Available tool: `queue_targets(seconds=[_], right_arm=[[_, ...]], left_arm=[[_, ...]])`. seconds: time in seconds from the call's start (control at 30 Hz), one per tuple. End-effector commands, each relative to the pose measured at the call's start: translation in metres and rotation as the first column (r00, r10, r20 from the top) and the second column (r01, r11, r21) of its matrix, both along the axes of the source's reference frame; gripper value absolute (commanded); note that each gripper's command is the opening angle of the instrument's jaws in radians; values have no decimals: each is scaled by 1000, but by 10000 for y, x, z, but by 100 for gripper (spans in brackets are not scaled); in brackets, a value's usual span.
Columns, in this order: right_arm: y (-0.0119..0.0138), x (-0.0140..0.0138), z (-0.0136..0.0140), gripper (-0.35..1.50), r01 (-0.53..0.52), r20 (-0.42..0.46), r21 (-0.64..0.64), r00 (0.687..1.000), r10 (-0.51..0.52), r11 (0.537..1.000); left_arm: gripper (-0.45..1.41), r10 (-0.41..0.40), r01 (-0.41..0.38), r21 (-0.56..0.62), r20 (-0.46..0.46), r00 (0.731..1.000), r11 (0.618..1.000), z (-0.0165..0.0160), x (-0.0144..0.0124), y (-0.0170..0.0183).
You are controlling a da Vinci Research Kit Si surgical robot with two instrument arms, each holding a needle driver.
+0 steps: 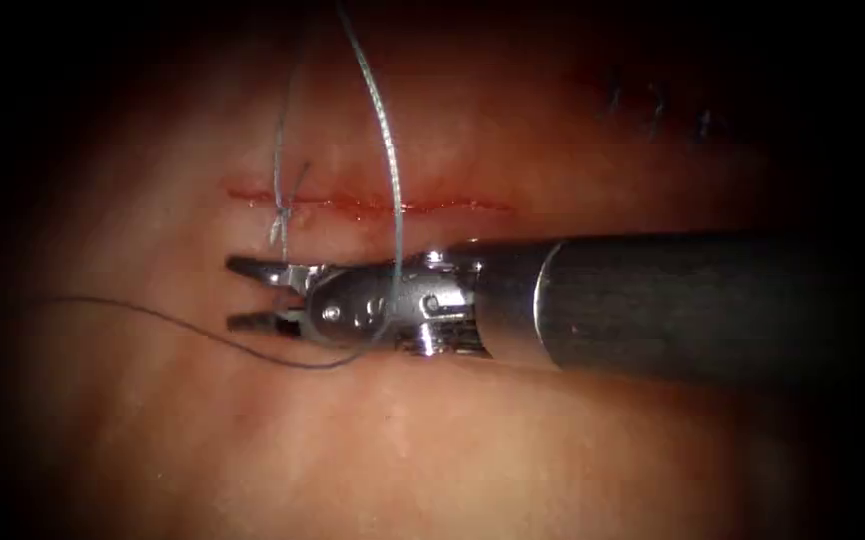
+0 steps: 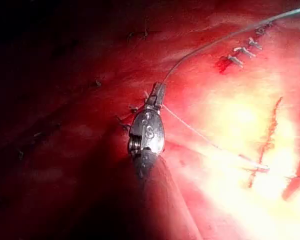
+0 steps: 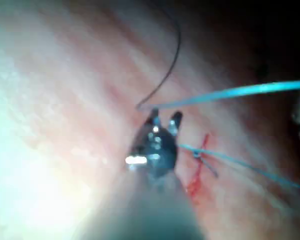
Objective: Wound Closure
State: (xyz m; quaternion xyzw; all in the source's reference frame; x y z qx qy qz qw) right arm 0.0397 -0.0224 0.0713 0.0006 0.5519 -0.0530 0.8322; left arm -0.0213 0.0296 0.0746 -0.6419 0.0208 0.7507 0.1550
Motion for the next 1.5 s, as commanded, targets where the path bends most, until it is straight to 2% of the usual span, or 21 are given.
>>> queue_targets(seconds=[0.03, 0.17, 0.3, 0.4, 0.47, 0.57, 0.67, 0.77, 0.87, 1.0, 1.27, 1.5], right_arm=[[0, 2, -13, 105, -7, -8, 29, 1000, 7, 1000], [2, -12, -30, 122, -37, -11, 122, 999, 38, 992], [6, -29, -31, 115, -72, 0, 216, 997, 74, 974], [15, -40, -24, 108, -152, -2, 352, 987, 163, 924], [23, -46, -17, 108, -210, 17, 458, 973, 228, 864], [39, -51, -6, 107, -305, 57, 544, 943, 328, 782], [53, -52, 8, 107, -341, 81, 573, 929, 362, 745], [62, -47, 19, 118, -366, 100, 597, 917, 386, 714], [68, -39, 27, 130, -380, 108, 597, 911, 398, 707], [75, -22, 33, 137, -392, 114, 596, 905, 409, 701], [96, 11, 46, 137, -393, 113, 609, 903, 415, 689], [97, 13, 59, 140, -391, 113, 605, 904, 412, 693]], left_arm=[[-45, -1, 1, -7, 9, 1000, 1000, -5, -2, 8], [-45, 9, -8, -25, 29, 1000, 1000, -44, 2, 0], [-45, 19, -17, -33, 52, 998, 999, -73, 4, -8], [-45, 34, -31, -45, 68, 997, 999, -92, 2, -13], [-45, 42, -38, -55, 78, 996, 998, -102, 1, -15], [-45, 49, -43, -55, 110, 993, 998, -119, 0, -18], [-45, 61, -54, -64, 122, 991, 997, -134, -1, -23], [-45, 70, -63, -60, 133, 989, 996, -146, -1, -31], [-45, 77, -69, -59, 140, 987, 996, -153, -1, -40], [-45, 80, -72, -60, 143, 987, 996, -157, -2, -46], [-45, 87, -79, -63, 150, 985, 995, -158, -3, -50], [-45, 90, -80, -69, 151, 984, 994, -162, -5, -55]])
